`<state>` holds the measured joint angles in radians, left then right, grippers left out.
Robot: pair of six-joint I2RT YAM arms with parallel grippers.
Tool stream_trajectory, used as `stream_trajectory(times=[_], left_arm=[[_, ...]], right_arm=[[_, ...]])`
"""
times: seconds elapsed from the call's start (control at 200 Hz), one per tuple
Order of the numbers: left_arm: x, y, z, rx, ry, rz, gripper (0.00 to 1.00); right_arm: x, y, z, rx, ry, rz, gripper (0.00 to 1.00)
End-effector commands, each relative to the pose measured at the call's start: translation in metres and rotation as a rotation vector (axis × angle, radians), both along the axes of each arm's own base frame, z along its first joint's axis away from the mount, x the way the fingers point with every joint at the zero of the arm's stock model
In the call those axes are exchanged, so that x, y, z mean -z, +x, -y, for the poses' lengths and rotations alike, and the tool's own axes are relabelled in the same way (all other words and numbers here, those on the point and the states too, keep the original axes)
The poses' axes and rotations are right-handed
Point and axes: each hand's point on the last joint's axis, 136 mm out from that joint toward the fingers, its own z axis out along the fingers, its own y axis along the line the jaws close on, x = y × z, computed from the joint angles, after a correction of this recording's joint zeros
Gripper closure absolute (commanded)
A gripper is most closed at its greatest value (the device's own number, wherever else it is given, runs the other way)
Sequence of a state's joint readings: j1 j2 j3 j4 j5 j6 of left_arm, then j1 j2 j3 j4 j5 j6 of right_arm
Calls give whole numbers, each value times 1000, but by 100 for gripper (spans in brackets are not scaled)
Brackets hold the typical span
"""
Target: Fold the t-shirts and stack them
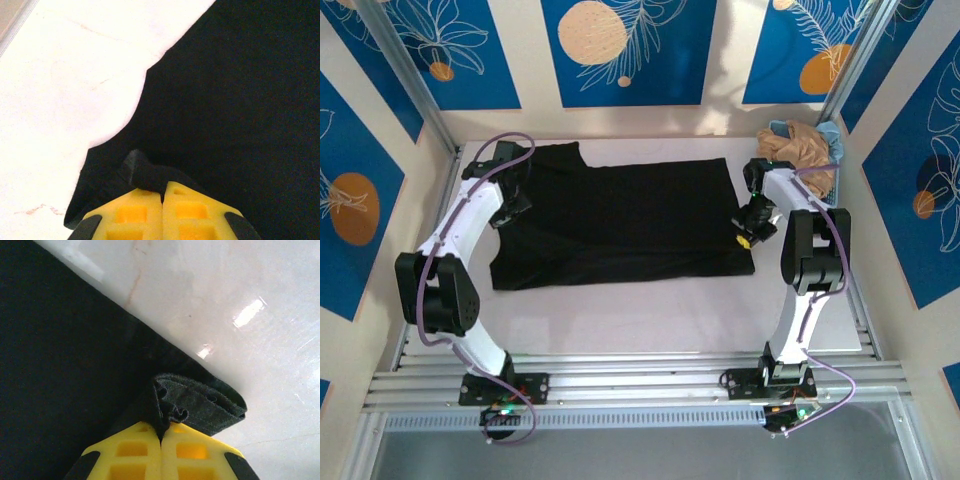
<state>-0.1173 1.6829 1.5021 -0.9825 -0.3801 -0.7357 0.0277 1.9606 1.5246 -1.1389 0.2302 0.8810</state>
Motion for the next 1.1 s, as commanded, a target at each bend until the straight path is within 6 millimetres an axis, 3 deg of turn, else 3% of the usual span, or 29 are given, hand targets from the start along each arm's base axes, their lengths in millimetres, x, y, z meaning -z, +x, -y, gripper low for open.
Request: stream_trajectory(times=[0.0,0.41,0.785,1.04,1.075,1.095], left_arm=[[-8,9,-13,-7,48,14,100],[-6,34,-17,20,62,22,100],[16,69,-9,93,40,24,100],[38,78,-11,118,66,-34,100],[38,79,-11,125,66,-37,100],[37,79,-11,129,65,-38,92]], right_arm=[[-3,8,2,-15,-22,5,100],[-1,26,-3,-12,-10,11,100],[8,44,-6,-27,4,22,100],[16,58,-17,-80,67,45,100],[13,60,-18,-94,72,49,94],[10,62,-18,-103,70,55,88]])
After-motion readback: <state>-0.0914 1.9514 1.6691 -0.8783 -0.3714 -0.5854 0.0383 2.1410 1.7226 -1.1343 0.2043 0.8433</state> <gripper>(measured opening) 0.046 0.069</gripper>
